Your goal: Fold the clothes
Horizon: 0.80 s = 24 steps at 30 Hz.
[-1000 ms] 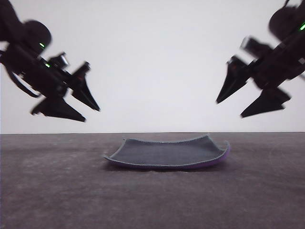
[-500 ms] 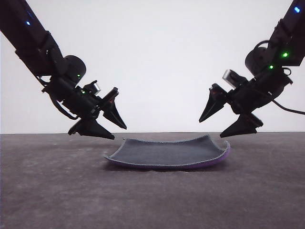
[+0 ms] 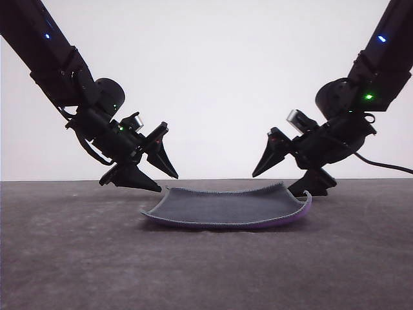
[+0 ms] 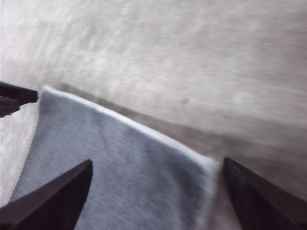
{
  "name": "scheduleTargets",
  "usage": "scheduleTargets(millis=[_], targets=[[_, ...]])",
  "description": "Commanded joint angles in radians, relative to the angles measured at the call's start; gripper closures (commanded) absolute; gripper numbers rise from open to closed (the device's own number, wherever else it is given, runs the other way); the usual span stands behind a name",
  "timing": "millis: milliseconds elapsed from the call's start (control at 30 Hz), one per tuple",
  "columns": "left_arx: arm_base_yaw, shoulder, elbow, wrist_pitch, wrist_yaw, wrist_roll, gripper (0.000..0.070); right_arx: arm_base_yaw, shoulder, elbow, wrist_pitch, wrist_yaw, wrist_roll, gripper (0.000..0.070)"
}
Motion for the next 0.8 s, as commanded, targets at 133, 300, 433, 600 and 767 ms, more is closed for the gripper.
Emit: scheduleTargets(millis=[133, 300, 433, 600, 767], targets=[[-0.021, 0.032, 0.026, 0.005, 0.005, 0.000, 0.0387, 0.009, 0.036, 0.021, 0.005, 0.005, 0.016, 0.0151], [-0.032, 0.033, 0.026, 0.009, -0.009, 0.005, 0.0387, 0.003, 0.036, 0.021, 0.003, 0.004, 0.016, 0.0151], [-0.036, 0.039, 0.026, 0.009, -0.070, 0.004, 0.0386, 0.002, 0.036, 0.021, 0.002, 0.004, 0.016, 0.0151], [-0.039, 0.052, 0.026, 0.029, -0.074, 0.001, 0.0386, 0.002, 0.036, 0.021, 0.003, 0.005, 0.013, 0.0151], [-0.042, 0.065, 0.026, 0.055, -0.049, -0.007, 0.0387, 0.002, 0.036, 0.021, 0.003, 0.005, 0.012, 0.0197]])
